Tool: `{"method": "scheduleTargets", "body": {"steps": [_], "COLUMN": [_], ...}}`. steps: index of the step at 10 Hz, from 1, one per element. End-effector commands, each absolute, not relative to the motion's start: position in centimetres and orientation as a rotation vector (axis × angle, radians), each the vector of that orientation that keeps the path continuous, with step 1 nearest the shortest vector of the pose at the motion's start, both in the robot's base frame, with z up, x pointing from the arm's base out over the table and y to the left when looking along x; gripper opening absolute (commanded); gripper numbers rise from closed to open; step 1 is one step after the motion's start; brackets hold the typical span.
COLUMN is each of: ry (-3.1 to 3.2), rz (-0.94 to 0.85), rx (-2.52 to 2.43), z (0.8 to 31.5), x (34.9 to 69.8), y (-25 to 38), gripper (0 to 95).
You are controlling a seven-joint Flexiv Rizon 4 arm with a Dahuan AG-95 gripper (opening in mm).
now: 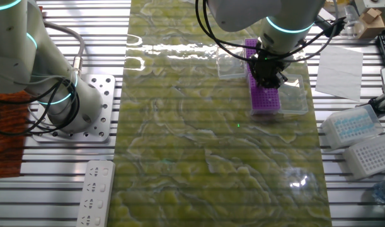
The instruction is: Transfer all small pipette tips from one holder to another
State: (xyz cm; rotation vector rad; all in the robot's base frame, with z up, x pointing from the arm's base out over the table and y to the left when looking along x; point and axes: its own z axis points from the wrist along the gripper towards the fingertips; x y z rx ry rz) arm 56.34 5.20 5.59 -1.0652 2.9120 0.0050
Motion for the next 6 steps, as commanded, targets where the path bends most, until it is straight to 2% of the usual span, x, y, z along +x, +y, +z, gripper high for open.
{"method": "scheduleTargets", "body": {"steps": [1, 6], "ry": [3.036, 3.038], "rz": [0.025, 0.024], "rx": [-0.992, -0.967], "z": [11.42, 11.69], "x": [56.34, 56.23], "y": [6.55, 6.61], "gripper": [0.0, 0.0]}}
